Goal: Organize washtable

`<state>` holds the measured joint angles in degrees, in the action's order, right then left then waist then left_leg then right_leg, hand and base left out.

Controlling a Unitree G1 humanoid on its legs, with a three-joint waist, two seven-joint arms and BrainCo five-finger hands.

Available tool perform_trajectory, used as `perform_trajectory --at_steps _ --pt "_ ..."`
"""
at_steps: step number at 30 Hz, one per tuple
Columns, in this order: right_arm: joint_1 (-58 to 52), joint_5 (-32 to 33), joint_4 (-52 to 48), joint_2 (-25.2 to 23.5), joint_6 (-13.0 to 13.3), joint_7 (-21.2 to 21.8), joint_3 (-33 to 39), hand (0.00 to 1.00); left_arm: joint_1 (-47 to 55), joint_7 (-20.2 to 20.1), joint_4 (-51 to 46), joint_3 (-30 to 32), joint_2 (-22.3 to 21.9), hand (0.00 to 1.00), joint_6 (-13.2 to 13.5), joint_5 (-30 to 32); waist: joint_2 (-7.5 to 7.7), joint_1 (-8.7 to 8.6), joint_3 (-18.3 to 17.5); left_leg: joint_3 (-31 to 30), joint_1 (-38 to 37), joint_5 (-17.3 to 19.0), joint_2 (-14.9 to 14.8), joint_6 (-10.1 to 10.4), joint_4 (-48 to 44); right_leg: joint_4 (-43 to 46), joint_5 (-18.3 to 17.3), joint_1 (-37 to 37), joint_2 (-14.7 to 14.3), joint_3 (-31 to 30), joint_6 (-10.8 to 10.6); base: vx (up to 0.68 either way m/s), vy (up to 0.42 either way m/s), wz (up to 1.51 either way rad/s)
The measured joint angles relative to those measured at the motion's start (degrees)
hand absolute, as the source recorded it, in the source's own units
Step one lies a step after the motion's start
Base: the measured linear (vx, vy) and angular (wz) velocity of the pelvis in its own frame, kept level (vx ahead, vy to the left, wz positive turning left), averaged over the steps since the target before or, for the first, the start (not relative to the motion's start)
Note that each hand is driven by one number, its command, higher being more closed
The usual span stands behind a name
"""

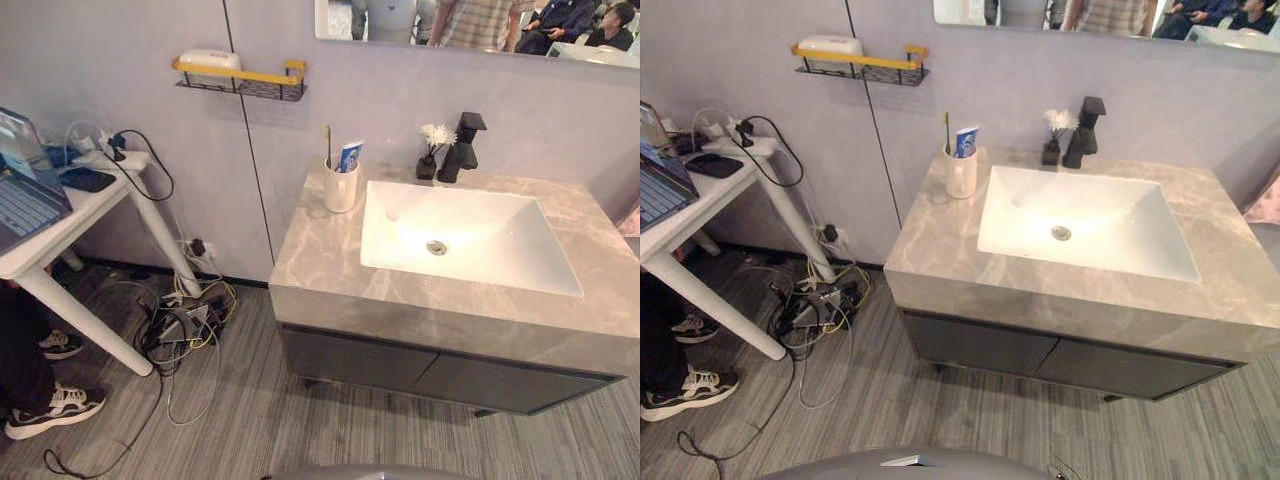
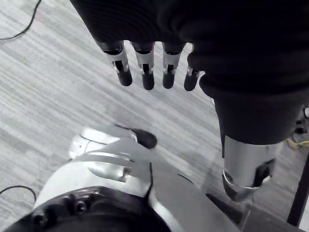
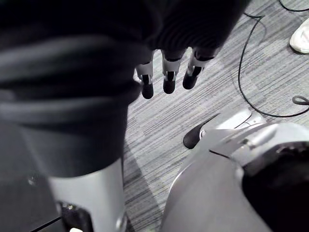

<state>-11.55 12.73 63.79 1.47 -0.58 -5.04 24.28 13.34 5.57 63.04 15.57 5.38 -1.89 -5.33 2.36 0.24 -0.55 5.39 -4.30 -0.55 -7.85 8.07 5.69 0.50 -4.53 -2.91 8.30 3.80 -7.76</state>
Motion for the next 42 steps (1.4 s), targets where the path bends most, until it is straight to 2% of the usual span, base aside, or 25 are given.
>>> perform_trajectory --at_steps 7,8,10,11,14,16,18,20,21,22,23,24,27,28,29,31,34,35,36,37,38,39,41,42 --pt "1.3 2.1 1.4 0.2 0.4 0.0 0.1 0.0 -2.2 0.8 0.0 0.0 0.3 0.0 0.2 0.3 0.23 -0.88 1.8 0.0 -0.2 0.4 0.1 0.0 -0.4 -0.5 0.1 -0.8 0.0 0.7 0.0 0.11 -0.029 0.02" --pt "1.5 2.3 1.3 0.2 0.5 0.0 0.1 0.0 -2.4 1.1 -0.1 0.0 0.3 0.0 0.1 0.2 0.24 -1.44 2.3 -1.1 0.1 0.5 0.1 -0.1 -1.2 0.0 0.1 -1.3 0.1 2.1 0.0 0.02 -0.022 0.32" --pt "1.6 2.8 1.1 0.2 0.7 0.0 0.1 0.0 -2.5 1.4 -0.4 0.0 0.2 0.0 0.5 0.1 -0.3 -1.42 3.1 -2.9 1.7 0.9 0.0 -0.4 -3.5 1.5 0.1 -1.3 0.1 4.1 0.0 -0.03 -0.01 0.51" --pt "1.9 3.9 1.1 0.2 1.1 0.0 0.0 0.0 -3.0 1.6 -0.9 0.0 0.0 0.0 0.6 0.0 -0.1 -1.32 3.9 -4.5 3.1 1.3 0.0 -0.3 -5.4 2.5 -0.1 -1.3 0.1 5.5 0.2 -0.08 0.007 0.64" --pt "2.8 4.0 1.1 0.6 1.5 -0.3 -0.4 0.0 -2.9 2.3 -2.6 0.1 -0.5 0.0 1.0 -0.7 -0.94 -1.11 6.2 -7.2 5.9 1.4 0.0 -0.2 -7.3 3.1 -0.5 -0.7 0.1 7.9 0.9 -0.14 0.025 0.49" --pt "3.5 4.0 0.9 0.9 1.6 -0.8 -0.5 0.0 -2.9 2.6 -2.8 0.2 -0.8 0.0 1.2 -1.0 -1.07 -0.32 7.1 -7.6 7.1 1.0 0.4 -0.2 -7.4 3.1 -1.2 0.2 0.3 8.3 1.1 -0.18 0.032 0.13" --pt "3.5 4.0 -0.4 2.0 1.7 -1.2 -0.6 0.0 -2.3 2.7 -2.4 1.7 -2.3 0.0 0.9 -0.9 -2.63 -0.05 7.8 -8.0 7.6 0.6 0.5 -0.3 -7.7 4.9 -2.3 1.6 0.6 8.3 1.3 -0.18 0.055 0.04" --pt "3.6 4.1 -0.8 2.6 1.7 -1.2 -0.5 0.0 -1.5 2.7 -2.4 3.7 -3.4 0.0 0.9 -1.0 -3.2 -0.06 7.6 -8.6 8.0 0.5 0.6 0.2 -6.4 6.3 -2.6 3.0 0.9 8.3 1.5 -0.12 0.061 0.01" --pt "3.8 4.0 -0.9 2.4 1.7 -1.2 -0.5 0.0 -0.8 2.6 -2.4 5.4 -3.5 0.0 0.7 -1.0 -3.07 -0.07 6.7 -9.5 8.0 0.1 1.1 0.5 -5.8 6.1 -2.2 4.4 2.1 8.1 1.8 -0.04 0.029 -0.09" --pt "4.0 4.0 -0.9 2.3 1.7 -1.2 -0.4 0.0 -0.7 2.5 -2.3 6.0 -3.6 0.0 0.6 -1.0 -2.92 0.18 6.8 -10.5 8.9 0.7 1.7 0.3 -9.0 6.3 -2.0 4.8 2.2 7.7 1.8 0.06 -0.03 -0.19" --pt "4.0 4.0 -1.3 2.3 1.7 -1.1 -0.2 0.0 -0.1 2.4 -2.3 7.3 -4.4 0.0 0.4 -1.0 -3.25 -0.18 6.7 -12.9 10.1 4.9 1.9 -0.4 -14.4 6.4 -1.7 5.1 2.0 7.6 1.6 0.12 -0.075 -0.23" --pt "3.9 4.0 -1.1 2.3 1.5 -1.1 0.4 0.0 0.2 2.3 -2.3 8.8 -4.7 0.0 0.3 -0.9 -3.14 -0.47 6.7 -14.1 10.0 6.2 2.0 0.2 -15.0 6.8 -1.7 5.0 1.8 7.1 1.6 0.12 -0.048 -0.18" --pt "3.4 4.0 -0.9 1.2 1.1 -1.1 0.8 0.0 0.0 2.2 -2.5 9.2 -4.2 0.0 0.3 -0.9 -1.86 -0.9 5.7 -13.6 9.9 6.1 3.2 0.3 -14.0 6.6 -1.2 5.7 2.6 5.9 0.9 0.09 -0.001 -0.1" --pt "3.4 4.0 -1.1 0.6 1.1 -1.1 1.2 0.0 -0.3 2.2 -2.5 9.0 -3.8 0.0 0.3 -0.9 -1.24 -1.2 5.6 -13.2 10.0 5.7 3.8 -0.3 -14.2 6.8 -0.9 6.2 3.3 5.8 0.6 0.11 0.014 -0.13" --pt "3.3 4.0 -1.6 -0.2 1.2 -1.1 1.4 0.0 -1.4 2.2 -2.7 8.4 -3.4 0.0 0.4 -0.9 -0.87 -1.42 5.8 -12.8 10.1 6.1 4.7 -0.9 -15.4 7.0 -0.3 6.1 4.2 5.5 -0.4 0.11 0.023 -0.13" --pt "2.7 4.1 -3.3 -0.5 1.0 -1.2 1.6 0.0 -2.3 2.3 -3.1 6.6 -3.1 0.0 0.5 -0.7 -0.83 -1.22 6.0 -12.0 11.3 7.6 5.6 -2.1 -18.6 7.0 0.3 6.1 5.0 4.6 -1.0 0.1 0.06 -0.22" --pt "3.3 4.2 -6.4 -1.1 1.2 -1.2 1.7 0.0 -2.9 2.4 -4.3 4.5 -3.1 0.0 1.5 0.4 -1.32 -0.31 6.1 -7.1 13.2 11.3 6.0 -4.1 -24.3 5.5 3.1 7.0 5.1 0.6 -0.4 0.1 0.112 -0.8" --pt "3.5 4.2 -7.5 -1.6 1.1 -1.2 1.3 0.0 -3.5 2.4 -4.5 4.3 -3.4 0.0 1.9 0.7 -1.47 0.26 6.2 -4.2 13.3 12.6 5.5 -4.8 -25.8 4.4 6.1 7.7 4.9 0.3 -0.3 0.05 0.113 -1.26" --pt "3.7 4.2 -8.0 -1.6 1.3 -1.1 0.5 0.0 -4.1 2.4 -4.2 5.0 -3.7 0.0 2.0 2.0 -1.94 0.4 6.1 -1.4 13.3 13.2 4.4 -6.4 -25.9 2.8 10.8 8.6 4.0 0.6 1.6 -0.01 0.117 -1.4" --pt "3.8 4.2 -8.1 -1.5 1.3 -1.1 0.5 0.0 -4.0 2.4 -3.6 5.3 -3.8 0.0 2.0 2.4 -3.07 0.59 5.7 0.5 13.3 12.8 3.4 -7.2 -25.1 0.8 14.1 8.7 3.2 0.8 3.1 -0.07 0.146 -1.47" --pt "4.4 4.2 -8.6 -0.9 1.1 -1.1 0.8 0.0 -4.2 2.4 -2.6 5.8 -4.0 0.0 1.9 2.4 -3.59 0.54 6.0 4.2 12.4 11.9 1.8 -8.4 -23.5 6.0 12.2 10.5 2.9 4.5 4.3 -0.11 0.198 -1.26" --pt "3.8 4.3 -8.9 -1.1 1.1 -1.1 0.9 0.0 -4.2 2.3 -2.6 6.6 -4.0 0.0 1.7 2.4 -3.78 0.42 6.3 6.5 10.8 10.6 1.4 -8.2 -21.9 16.7 5.6 11.7 3.2 7.7 4.8 -0.07 0.189 -1.11" --pt "2.5 4.2 -8.7 -1.4 1.1 -1.1 1.5 0.0 -4.1 2.2 -2.6 7.6 -4.1 0.0 1.1 2.4 -3.41 0.55 6.0 10.1 7.9 9.0 1.0 -8.4 -19.0 27.2 -0.6 9.7 4.0 12.1 6.3 -0.09 0.122 -0.98" --pt "2.6 4.1 -7.8 -1.7 1.1 -0.8 2.6 0.0 -3.9 2.0 -2.5 8.2 -4.1 0.0 0.9 2.4 -3.04 0.74 5.1 12.5 7.1 8.0 0.9 -8.3 -17.2 30.6 -3.0 7.7 5.0 15.0 6.3 -0.11 0.068 -1.03"
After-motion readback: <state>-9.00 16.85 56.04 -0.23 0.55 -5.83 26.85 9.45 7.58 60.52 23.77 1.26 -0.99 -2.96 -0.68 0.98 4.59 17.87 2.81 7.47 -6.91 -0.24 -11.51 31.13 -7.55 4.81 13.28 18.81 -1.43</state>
